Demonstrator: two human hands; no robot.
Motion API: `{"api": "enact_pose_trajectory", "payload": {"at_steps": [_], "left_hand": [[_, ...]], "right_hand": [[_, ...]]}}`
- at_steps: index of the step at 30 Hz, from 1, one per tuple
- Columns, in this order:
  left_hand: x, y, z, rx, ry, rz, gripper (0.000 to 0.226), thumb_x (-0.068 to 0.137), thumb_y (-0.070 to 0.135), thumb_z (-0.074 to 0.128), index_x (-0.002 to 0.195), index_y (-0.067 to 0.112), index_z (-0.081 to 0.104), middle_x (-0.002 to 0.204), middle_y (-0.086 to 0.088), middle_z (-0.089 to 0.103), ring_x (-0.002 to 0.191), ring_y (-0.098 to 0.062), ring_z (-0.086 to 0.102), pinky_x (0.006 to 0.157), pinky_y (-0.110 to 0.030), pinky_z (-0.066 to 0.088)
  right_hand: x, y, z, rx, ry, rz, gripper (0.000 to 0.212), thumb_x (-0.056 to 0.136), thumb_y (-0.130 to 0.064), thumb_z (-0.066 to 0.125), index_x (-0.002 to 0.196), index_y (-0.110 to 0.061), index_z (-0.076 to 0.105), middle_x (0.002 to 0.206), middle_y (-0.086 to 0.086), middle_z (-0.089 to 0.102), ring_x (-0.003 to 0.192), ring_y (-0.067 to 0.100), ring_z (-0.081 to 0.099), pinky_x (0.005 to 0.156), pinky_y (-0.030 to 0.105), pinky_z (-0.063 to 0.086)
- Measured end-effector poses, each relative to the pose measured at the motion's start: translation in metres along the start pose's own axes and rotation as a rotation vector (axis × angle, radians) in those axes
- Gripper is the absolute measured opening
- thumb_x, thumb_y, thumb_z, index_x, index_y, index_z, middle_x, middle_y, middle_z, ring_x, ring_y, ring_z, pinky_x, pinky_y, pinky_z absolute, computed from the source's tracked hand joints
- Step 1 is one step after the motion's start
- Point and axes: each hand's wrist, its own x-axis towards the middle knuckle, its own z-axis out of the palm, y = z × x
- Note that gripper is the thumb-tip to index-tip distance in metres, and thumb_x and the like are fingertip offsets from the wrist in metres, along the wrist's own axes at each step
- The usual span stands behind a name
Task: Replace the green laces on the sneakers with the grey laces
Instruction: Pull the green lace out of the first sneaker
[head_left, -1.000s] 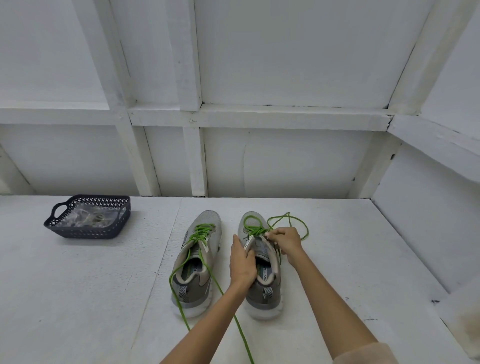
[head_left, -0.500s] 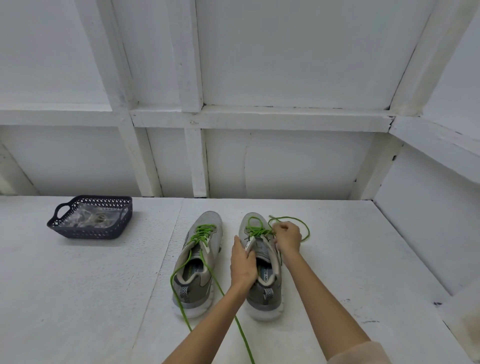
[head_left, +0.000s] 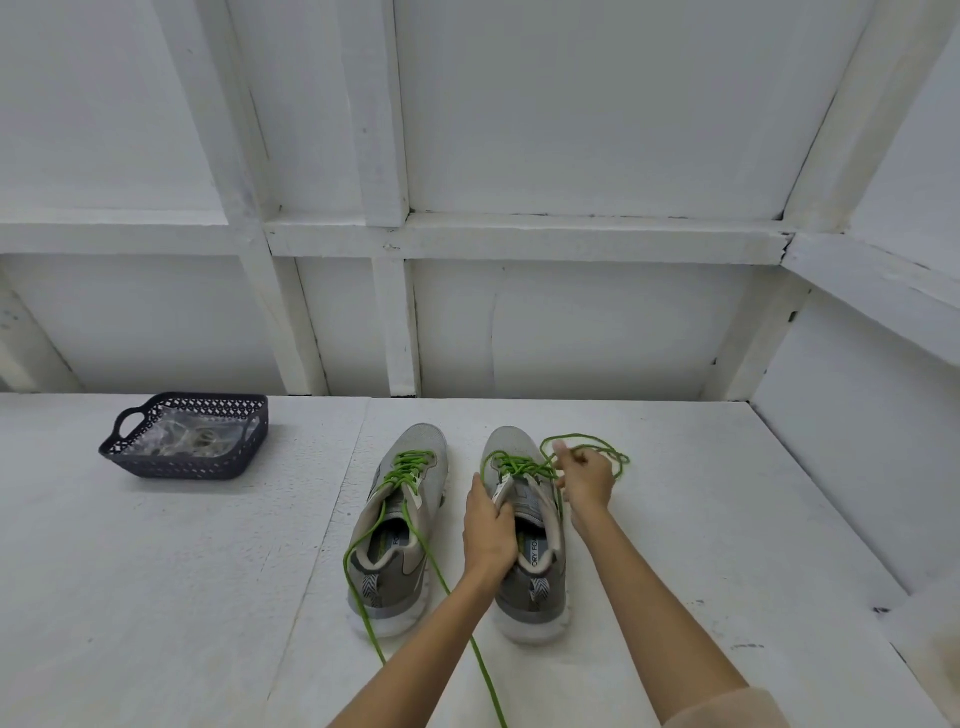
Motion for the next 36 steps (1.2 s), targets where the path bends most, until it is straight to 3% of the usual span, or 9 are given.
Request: {"api": "enact_pose_trajectory", "payload": {"at_steps": [3,5,8,12,22,26,28,31,36], "left_hand": [[0.001,-0.001,0.001,0.005,0.005,0.003,0.058,0.096,0.014,0.046,0.15,0.011,0.025,0.15,-0.008,0.039,0.134,-0.027,0.04,0.11,-0.041,0.035],[0.002,-0.002,0.002,0.004,0.007,0.001,0.057,0.096,0.015,0.046,0.149,0.011,0.026,0.148,-0.008,0.04,0.132,-0.027,0.042,0.109,-0.042,0.036],[0.0,0.0,0.0,0.002,0.0,0.0,0.058,0.098,0.016,0.046,0.15,0.009,0.023,0.152,-0.01,0.036,0.135,-0.028,0.039,0.111,-0.04,0.033],[0.0,0.0,0.0,-0.012,-0.009,-0.022,0.062,0.099,0.015,0.044,0.153,0.009,0.014,0.157,-0.006,0.026,0.143,-0.024,0.028,0.113,-0.034,0.026],[0.001,-0.002,0.001,-0.042,-0.005,0.0,0.062,0.099,0.014,0.044,0.154,0.011,0.013,0.158,-0.005,0.024,0.143,-0.022,0.027,0.115,-0.034,0.026],[0.002,-0.003,0.001,-0.049,0.001,-0.002,0.062,0.099,0.013,0.044,0.153,0.011,0.015,0.158,-0.005,0.025,0.143,-0.022,0.028,0.116,-0.034,0.025],[0.002,-0.003,0.001,-0.042,0.003,0.002,0.061,0.099,0.012,0.044,0.153,0.009,0.016,0.157,-0.007,0.026,0.143,-0.023,0.028,0.116,-0.034,0.025],[0.001,-0.002,0.001,-0.046,0.0,0.002,0.061,0.099,0.012,0.044,0.153,0.009,0.016,0.157,-0.007,0.026,0.143,-0.023,0.027,0.115,-0.032,0.024],[-0.001,0.0,0.0,-0.041,-0.002,0.0,0.061,0.099,0.014,0.044,0.153,0.009,0.016,0.157,-0.008,0.027,0.142,-0.024,0.029,0.114,-0.033,0.026]], "right_hand": [[-0.001,0.004,-0.001,-0.161,-0.243,-0.037,0.045,0.08,-0.036,0.077,0.055,-0.013,0.048,0.052,0.003,0.048,0.052,0.019,0.043,0.055,0.032,0.033],[0.001,0.004,-0.003,-0.156,-0.243,-0.052,0.038,0.081,-0.026,0.077,0.059,-0.01,0.05,0.058,0.008,0.05,0.053,0.019,0.043,0.054,0.032,0.033],[-0.003,-0.005,-0.001,0.017,-0.026,-0.017,0.022,0.089,-0.019,0.067,0.075,-0.004,0.06,0.068,0.009,0.066,0.046,0.017,0.053,0.05,0.034,0.044],[-0.006,-0.018,-0.006,0.485,0.364,0.05,0.016,0.095,-0.012,0.059,0.081,-0.003,0.056,0.064,0.008,0.059,0.041,0.015,0.052,0.042,0.03,0.047],[-0.01,-0.025,-0.012,0.797,0.553,0.071,0.013,0.096,-0.009,0.058,0.084,-0.004,0.053,0.07,0.014,0.057,0.045,0.013,0.057,0.047,0.023,0.054],[-0.007,-0.025,-0.013,0.731,0.351,0.071,0.016,0.09,-0.015,0.068,0.088,-0.005,0.056,0.075,0.015,0.06,0.049,0.014,0.054,0.043,0.023,0.051],[-0.009,-0.018,-0.013,0.51,0.111,0.173,0.028,0.082,-0.024,0.077,0.095,-0.006,0.059,0.078,0.01,0.063,0.053,0.014,0.052,0.04,0.022,0.045],[-0.017,-0.009,-0.015,0.167,-0.204,0.224,0.031,0.078,-0.028,0.081,0.077,-0.005,0.062,0.068,0.008,0.062,0.052,0.015,0.047,0.045,0.023,0.037],[-0.017,-0.01,-0.008,-0.003,-0.197,0.068,0.027,0.083,-0.017,0.075,0.065,-0.007,0.058,0.062,0.01,0.057,0.05,0.018,0.047,0.047,0.025,0.035]]}}
